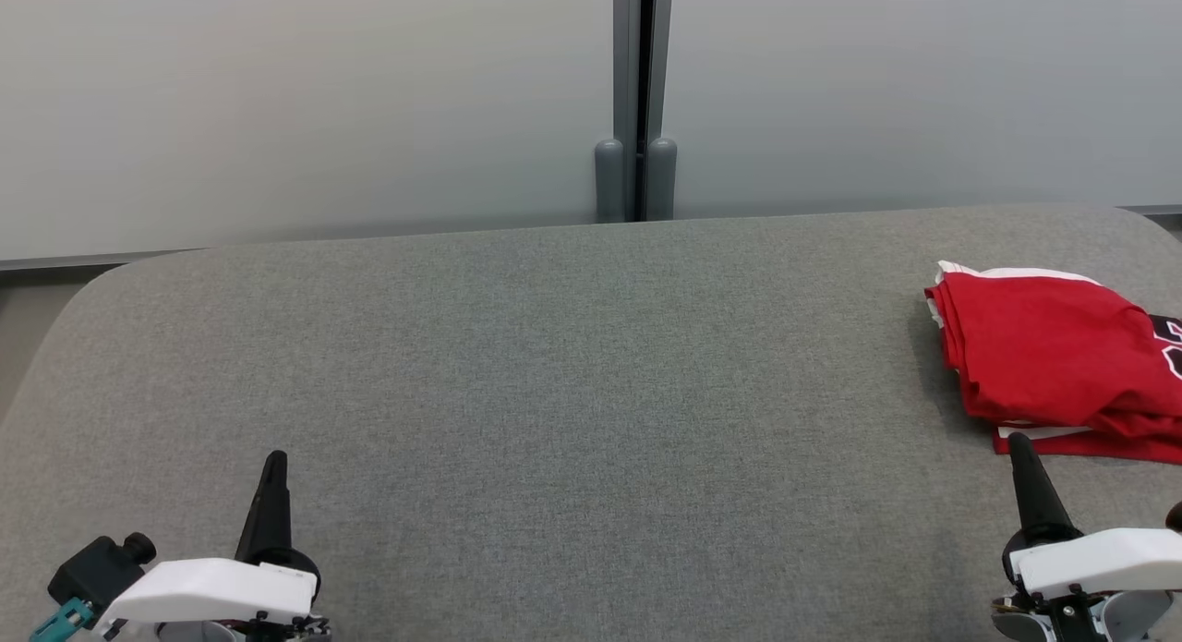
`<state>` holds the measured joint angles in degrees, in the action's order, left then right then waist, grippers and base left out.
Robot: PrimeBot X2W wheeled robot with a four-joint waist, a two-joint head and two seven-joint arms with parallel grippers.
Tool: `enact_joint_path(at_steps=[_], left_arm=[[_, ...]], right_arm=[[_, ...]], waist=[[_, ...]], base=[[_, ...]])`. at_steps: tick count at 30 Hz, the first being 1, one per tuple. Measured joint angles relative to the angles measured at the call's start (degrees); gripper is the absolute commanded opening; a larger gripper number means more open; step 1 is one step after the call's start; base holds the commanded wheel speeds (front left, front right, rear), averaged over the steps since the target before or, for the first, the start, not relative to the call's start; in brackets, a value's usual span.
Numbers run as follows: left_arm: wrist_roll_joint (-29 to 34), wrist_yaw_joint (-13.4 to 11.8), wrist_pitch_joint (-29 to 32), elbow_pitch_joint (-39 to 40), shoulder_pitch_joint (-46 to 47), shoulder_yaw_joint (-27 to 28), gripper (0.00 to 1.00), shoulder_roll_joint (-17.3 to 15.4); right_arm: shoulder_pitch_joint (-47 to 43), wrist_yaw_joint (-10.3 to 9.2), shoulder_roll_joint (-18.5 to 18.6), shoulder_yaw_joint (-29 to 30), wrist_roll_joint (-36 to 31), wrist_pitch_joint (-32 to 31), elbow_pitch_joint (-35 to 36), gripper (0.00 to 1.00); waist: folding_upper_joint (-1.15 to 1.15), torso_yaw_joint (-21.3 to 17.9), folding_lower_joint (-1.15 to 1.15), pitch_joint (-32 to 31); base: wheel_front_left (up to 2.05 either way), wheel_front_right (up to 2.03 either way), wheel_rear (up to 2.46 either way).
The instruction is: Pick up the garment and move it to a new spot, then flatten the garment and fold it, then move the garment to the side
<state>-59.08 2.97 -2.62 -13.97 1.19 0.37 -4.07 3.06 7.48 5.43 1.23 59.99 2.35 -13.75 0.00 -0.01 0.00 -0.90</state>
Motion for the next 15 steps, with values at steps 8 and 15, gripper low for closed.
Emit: enact_joint_path(at_steps=[8,15], left_arm=[[-5.27,0.57,1.51,0.00,0.57,0.91,0.00,0.23],[-9.07,1.10,2.53,-0.01,1.36,1.68,0.00,0.45]], right_arm=[[0.53,0.00,-0.37,0.77,5.05,-1.35,-0.03,0.00],[0.99,0.00,-0.74,1.49,8.75,-2.41,-0.05,0.00]], waist=[[0.00,0.00,0.00,0.13],[0.00,0.00,0.00,0.23]], base=[[0.00,0.00,0.00],[0.00,0.00,0.00]])
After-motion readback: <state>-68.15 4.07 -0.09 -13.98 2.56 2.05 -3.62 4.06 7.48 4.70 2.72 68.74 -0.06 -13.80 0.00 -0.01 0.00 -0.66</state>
